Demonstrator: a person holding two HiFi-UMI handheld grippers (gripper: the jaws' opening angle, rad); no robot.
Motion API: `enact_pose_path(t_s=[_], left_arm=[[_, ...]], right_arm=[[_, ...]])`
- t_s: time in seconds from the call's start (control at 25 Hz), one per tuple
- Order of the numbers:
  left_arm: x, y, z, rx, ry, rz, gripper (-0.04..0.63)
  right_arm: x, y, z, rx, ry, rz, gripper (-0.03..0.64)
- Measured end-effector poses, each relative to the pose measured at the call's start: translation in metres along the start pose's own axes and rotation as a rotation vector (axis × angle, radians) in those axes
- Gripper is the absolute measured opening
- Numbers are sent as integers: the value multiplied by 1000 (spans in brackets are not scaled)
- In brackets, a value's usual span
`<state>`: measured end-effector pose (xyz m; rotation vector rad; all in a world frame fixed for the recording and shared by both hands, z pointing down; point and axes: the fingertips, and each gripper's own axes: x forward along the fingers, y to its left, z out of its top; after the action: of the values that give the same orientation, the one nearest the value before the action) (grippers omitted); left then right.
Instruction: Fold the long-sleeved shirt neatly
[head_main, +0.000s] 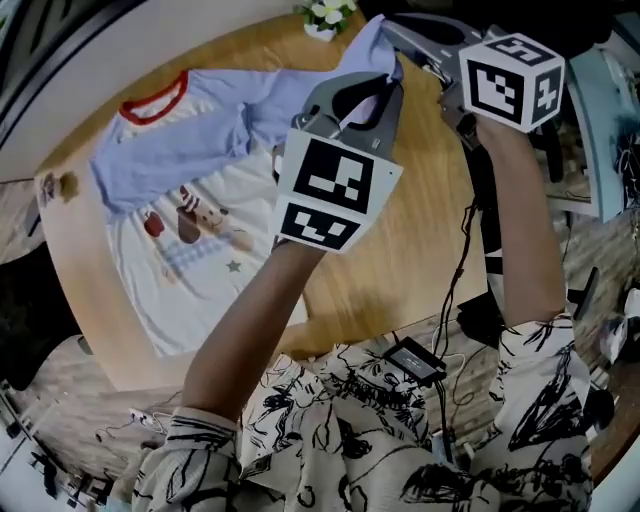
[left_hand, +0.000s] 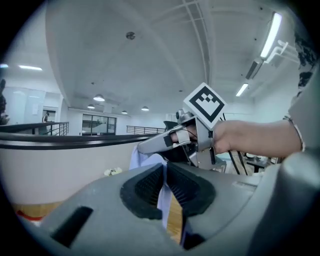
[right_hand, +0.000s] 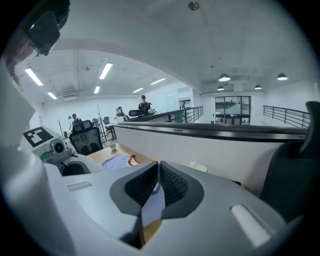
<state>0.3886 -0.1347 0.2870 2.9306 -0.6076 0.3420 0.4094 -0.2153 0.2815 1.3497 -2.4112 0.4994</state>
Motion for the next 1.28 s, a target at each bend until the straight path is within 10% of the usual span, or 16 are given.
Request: enact_pose_path(t_s=[0.48, 1.28], left_arm=[[-134, 129, 15, -123, -21, 250, 29], [-312, 287, -101, -258, 2, 521, 32]], right_arm=[[106, 114, 94, -52, 16, 142, 27], [309, 288, 78, -127, 146, 280, 28]])
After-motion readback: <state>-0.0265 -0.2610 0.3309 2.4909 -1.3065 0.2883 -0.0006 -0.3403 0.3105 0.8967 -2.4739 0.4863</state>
